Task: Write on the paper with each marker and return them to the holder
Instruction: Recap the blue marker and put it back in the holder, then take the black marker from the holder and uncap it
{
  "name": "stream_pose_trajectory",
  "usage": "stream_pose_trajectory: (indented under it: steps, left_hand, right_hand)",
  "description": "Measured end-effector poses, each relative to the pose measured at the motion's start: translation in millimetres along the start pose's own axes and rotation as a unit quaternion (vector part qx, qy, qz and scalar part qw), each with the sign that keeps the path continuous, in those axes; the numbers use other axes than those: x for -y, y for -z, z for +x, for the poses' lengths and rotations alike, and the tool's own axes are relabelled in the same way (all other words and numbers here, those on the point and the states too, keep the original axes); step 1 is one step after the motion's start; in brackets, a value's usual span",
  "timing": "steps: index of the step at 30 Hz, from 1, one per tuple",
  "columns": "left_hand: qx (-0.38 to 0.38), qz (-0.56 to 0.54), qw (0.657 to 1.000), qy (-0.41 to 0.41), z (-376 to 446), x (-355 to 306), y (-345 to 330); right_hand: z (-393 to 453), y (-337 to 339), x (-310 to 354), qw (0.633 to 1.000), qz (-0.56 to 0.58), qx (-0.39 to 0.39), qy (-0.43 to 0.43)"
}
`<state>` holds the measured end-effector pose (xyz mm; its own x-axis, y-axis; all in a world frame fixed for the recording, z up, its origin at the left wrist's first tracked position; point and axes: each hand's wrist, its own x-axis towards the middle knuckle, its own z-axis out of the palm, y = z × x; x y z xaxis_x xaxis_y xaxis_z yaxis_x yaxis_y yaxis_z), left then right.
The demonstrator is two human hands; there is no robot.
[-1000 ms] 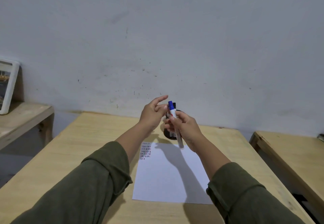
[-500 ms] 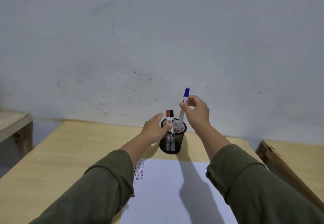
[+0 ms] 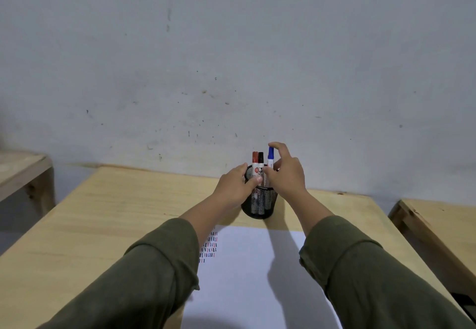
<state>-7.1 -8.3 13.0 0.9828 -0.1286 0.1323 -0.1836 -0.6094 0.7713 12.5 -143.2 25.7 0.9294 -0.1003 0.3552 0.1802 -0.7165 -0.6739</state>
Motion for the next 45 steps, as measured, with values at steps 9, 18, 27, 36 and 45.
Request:
stream_pose_trajectory:
  steps: [9,18,27,36,45]
  left_hand:
    - [0.01,0.03,0.999,0.009,-1.3,-3.1,1.3]
    - [0.008,0.037,0.999,0.019,-2.4,-3.8,1.5]
    - [0.027,0.013,0.999,0.043,-1.4,-1.2,1.7]
    - [-0.013,-0.003,1.0,0.019,-0.3,-6.8,11.5]
    - [-0.162,-0.143,0.967,-0.131,-16.3,-76.6,56.7]
  right_hand:
    - [4.4,3.6,-4.2,0.998,-0.058,0.007,0.006]
    - [9.1,0.5,-4.4,0.986,-0.16,0.046,0.029]
    - [-8.8,1.7,0.3,0.996,-0.043,-0.022,0.076]
    - [-12.8,17.5,11.7,0.991,0.127,-0.028,0.018]
    - [-22.8,54.5,62.1,0.977,0.18,-0.044,0.101]
